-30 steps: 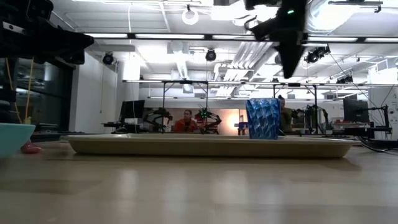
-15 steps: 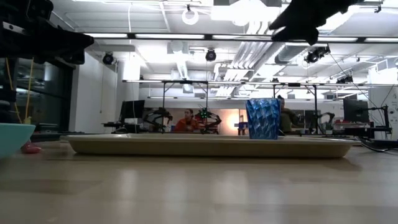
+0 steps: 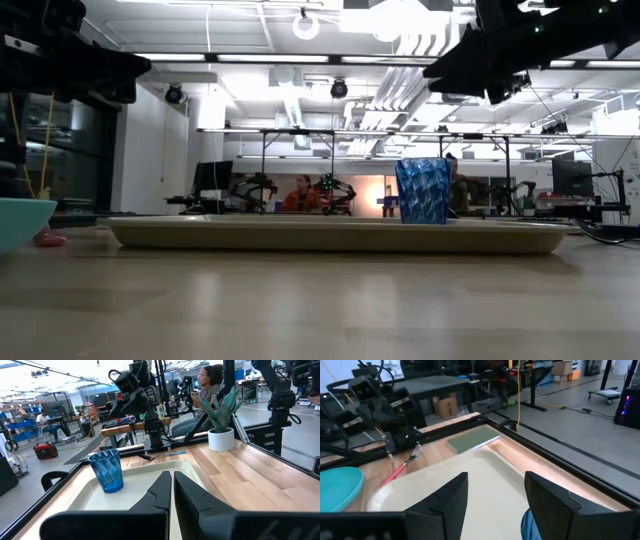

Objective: Pick and place plate/cup/fork/spoon on tray
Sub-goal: Put the light blue plate on the light brown serving tray at the bottom left of the blue glass

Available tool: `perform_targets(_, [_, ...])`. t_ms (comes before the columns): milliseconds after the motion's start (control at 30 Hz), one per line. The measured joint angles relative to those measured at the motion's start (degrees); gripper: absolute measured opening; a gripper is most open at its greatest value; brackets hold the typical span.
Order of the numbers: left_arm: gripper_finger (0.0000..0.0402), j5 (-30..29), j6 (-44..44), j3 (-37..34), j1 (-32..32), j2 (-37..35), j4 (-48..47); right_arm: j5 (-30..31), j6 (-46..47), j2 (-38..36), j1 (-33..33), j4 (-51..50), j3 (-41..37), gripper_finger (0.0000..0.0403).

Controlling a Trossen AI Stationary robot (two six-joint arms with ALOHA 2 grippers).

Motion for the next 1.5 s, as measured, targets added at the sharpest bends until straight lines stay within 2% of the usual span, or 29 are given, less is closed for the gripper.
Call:
perform_targets(167, [0.0003, 0.01, 0.00, -0.01, -0.01, 0.01, -0.01, -0.72, -1.43, 1.72, 0.01, 4.10, 0.00, 0.0188])
perform_targets(533, [0.0003, 0.02, 0.00, 0.00, 0.00, 0.00, 0.00, -12.97, -8.28, 2.69, 0.11, 13.24, 0.00, 0.0188])
perform_targets(900, [0.0003, 0.01, -0.16, 0.00, -0.02, 0.01, 0.80, -13.31, -8.46, 2.69, 0.23, 14.48, 0.00, 0.0188])
perform_targets(1067, [0.0003, 0.02, -8.06, -0.01, -0.02, 0.02, 2.40, -13.31, -8.41, 2.69, 0.23, 14.38, 0.00, 0.0188])
perform_targets(1200, [0.0003, -0.88, -13.72, -0.02, -0.02, 0.44, 11.53, -13.31, -8.39, 2.69, 0.23, 13.89, 0.00, 0.0188])
perform_targets(1267, [0.0006, -1.68, -16.73, 0.01, -0.04, 1.82, 16.69, -13.29, -8.39, 2.69, 0.23, 13.70, 0.00, 0.0188])
perform_targets(1333, [0.0017, -1.72, -17.47, 0.62, -0.38, 4.11, 18.04, -12.83, -8.29, 2.69, 0.23, 13.68, 0.00, 0.0188])
perform_targets(1500, [0.0078, -3.71, -16.87, 4.12, -1.99, 15.18, 16.98, -12.13, -7.96, 2.69, 0.23, 13.68, 0.02, 0.0188])
